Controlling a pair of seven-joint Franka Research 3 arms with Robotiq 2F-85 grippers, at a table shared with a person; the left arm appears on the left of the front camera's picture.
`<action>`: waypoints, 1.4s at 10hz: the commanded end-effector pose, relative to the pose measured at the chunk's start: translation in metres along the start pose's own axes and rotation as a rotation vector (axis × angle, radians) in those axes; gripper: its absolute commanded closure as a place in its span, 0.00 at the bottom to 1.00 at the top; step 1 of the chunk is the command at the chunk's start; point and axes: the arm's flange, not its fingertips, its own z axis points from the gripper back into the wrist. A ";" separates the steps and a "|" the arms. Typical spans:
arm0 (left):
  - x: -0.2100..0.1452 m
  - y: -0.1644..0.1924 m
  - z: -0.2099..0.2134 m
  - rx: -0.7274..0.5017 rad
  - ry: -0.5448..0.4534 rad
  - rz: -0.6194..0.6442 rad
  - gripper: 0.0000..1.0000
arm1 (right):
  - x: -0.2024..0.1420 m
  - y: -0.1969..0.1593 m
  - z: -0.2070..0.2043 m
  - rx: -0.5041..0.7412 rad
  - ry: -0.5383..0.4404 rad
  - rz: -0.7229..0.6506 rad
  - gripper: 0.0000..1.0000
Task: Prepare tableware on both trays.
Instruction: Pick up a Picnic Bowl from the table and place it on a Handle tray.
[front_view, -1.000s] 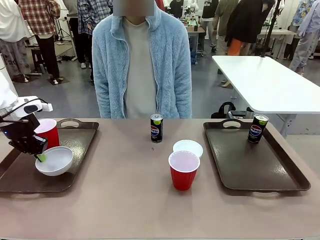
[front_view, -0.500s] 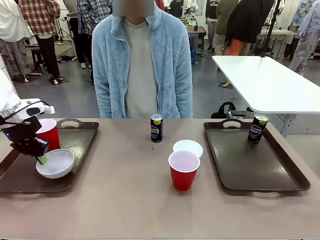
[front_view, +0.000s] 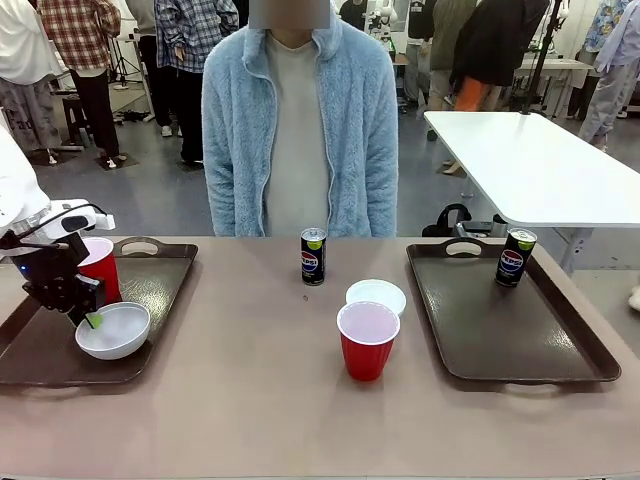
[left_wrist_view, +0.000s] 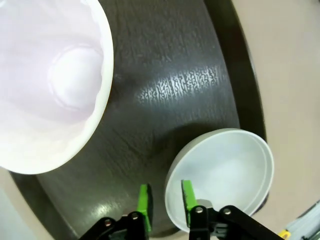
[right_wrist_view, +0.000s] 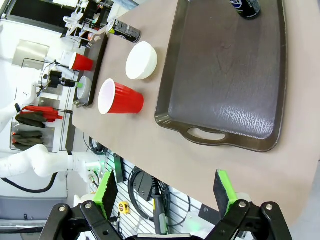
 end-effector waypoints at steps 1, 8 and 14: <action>-0.007 -0.003 0.014 0.001 0.052 -0.024 0.00 | 0.002 -0.001 0.000 0.031 -0.020 0.015 0.00; -0.030 -0.020 0.096 0.087 0.142 -0.094 0.00 | 0.002 -0.001 0.000 0.031 -0.020 0.015 0.00; -0.039 0.012 0.098 -0.066 0.052 -0.191 0.00 | 0.002 -0.001 0.000 0.031 -0.020 0.015 0.00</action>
